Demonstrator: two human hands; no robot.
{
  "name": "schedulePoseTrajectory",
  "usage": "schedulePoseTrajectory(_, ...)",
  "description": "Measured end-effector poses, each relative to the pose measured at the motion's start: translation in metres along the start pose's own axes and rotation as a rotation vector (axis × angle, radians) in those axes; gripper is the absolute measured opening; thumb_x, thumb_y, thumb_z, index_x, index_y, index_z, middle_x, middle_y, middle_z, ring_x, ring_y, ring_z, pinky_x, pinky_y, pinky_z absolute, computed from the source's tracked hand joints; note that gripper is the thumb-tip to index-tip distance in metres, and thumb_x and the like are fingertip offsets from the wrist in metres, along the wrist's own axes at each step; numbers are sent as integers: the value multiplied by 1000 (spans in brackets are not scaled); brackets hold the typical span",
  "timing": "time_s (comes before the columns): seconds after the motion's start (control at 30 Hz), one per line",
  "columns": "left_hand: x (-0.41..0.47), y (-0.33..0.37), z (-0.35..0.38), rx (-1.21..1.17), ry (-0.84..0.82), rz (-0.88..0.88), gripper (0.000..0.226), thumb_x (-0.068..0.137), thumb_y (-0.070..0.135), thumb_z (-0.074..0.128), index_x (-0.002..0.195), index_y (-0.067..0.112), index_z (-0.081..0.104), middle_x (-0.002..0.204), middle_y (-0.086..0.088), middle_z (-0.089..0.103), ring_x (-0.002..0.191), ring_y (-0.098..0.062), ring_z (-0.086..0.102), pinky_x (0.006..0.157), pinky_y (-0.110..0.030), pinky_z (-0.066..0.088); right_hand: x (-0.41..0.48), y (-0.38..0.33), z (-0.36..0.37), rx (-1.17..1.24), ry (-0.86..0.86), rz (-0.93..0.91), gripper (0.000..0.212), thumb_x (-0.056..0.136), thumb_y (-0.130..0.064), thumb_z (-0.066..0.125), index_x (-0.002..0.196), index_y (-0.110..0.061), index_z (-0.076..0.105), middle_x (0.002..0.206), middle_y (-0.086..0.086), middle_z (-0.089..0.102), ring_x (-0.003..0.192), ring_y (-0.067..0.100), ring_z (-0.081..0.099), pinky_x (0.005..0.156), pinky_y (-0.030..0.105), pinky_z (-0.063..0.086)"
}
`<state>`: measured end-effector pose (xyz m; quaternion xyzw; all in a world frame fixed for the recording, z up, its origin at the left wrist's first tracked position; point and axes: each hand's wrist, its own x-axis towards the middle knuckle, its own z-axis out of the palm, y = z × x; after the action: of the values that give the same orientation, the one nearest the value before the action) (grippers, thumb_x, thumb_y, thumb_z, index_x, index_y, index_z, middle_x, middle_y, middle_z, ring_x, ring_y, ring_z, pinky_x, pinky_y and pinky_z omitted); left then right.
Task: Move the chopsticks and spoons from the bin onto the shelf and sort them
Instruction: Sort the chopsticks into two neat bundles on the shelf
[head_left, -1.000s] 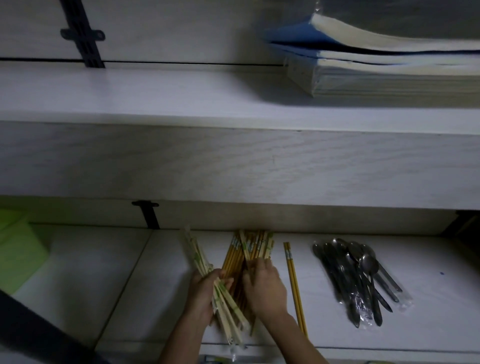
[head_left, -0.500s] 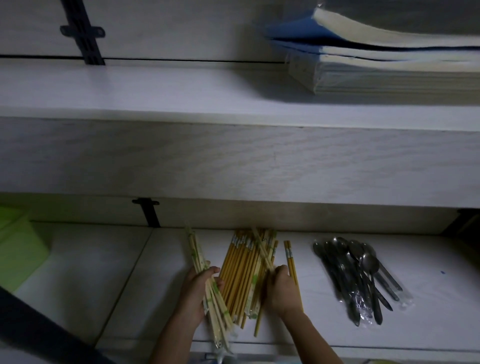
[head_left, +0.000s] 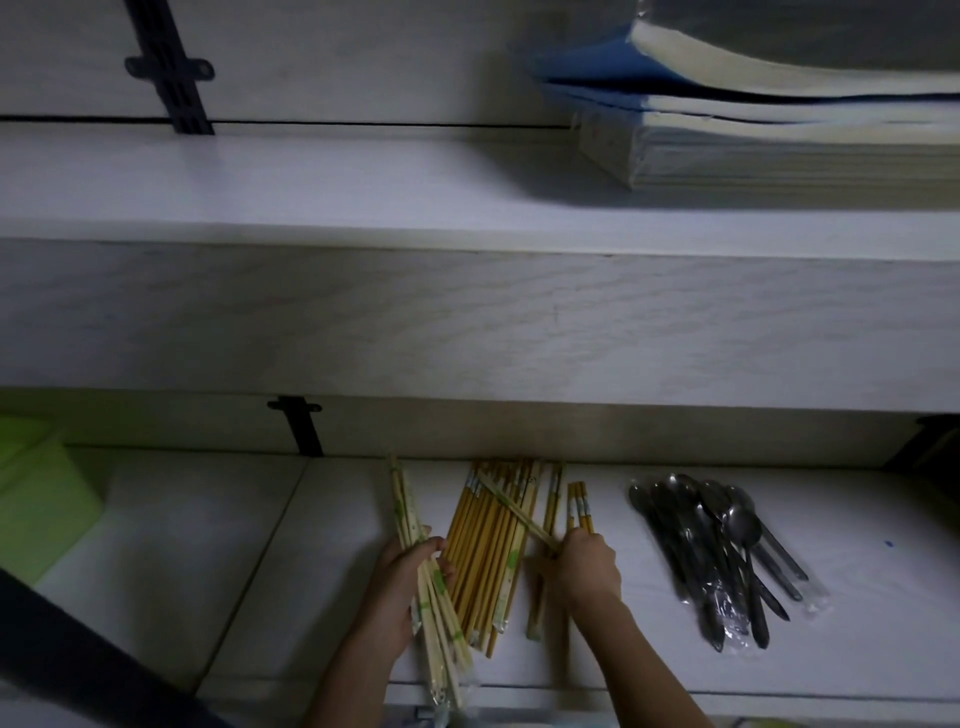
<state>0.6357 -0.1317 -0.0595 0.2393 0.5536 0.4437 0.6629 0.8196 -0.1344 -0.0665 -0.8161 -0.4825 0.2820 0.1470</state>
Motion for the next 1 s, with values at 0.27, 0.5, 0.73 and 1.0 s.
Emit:
schedulePoseTrajectory(0.27, -3, 2, 12, -52, -102, -32, 13, 81, 2, 64, 93, 6, 60, 93, -22, 68, 82, -28, 69, 72, -34, 55, -4, 9, -8, 168, -71, -105, 15, 97, -27, 42, 90, -15, 47, 84, 3, 57, 66, 12, 53, 55, 18, 42)
schedulePoseTrajectory(0.5, -4, -8, 23, -86, -171, 17, 29, 95, 15, 48, 115, -1, 59, 112, -19, 67, 84, -20, 71, 62, -25, 58, -47, -27, 18, 266, -190, -358, 21, 99, -20, 32, 115, -12, 45, 105, 15, 65, 93, 30, 63, 66, 24, 40)
schedulePoseTrajectory(0.73, -9, -9, 19, -74, -81, 20, 38, 85, 15, 63, 114, -8, 57, 106, -25, 68, 73, -15, 73, 50, -19, 54, -63, -38, 29, 15, -170, -574, 46, 95, -12, 30, 142, -15, 27, 115, 16, 62, 99, 34, 62, 81, 38, 50)
schedulePoseTrajectory(1.0, -1, -4, 3, -190, 121, 44, 21, 88, 2, 55, 108, 3, 48, 82, -11, 55, 72, -25, 60, 60, -30, 53, -40, -24, 17, 24, 99, -336, 27, 95, -36, 39, 104, -19, 58, 108, 4, 64, 95, 22, 63, 76, 31, 49)
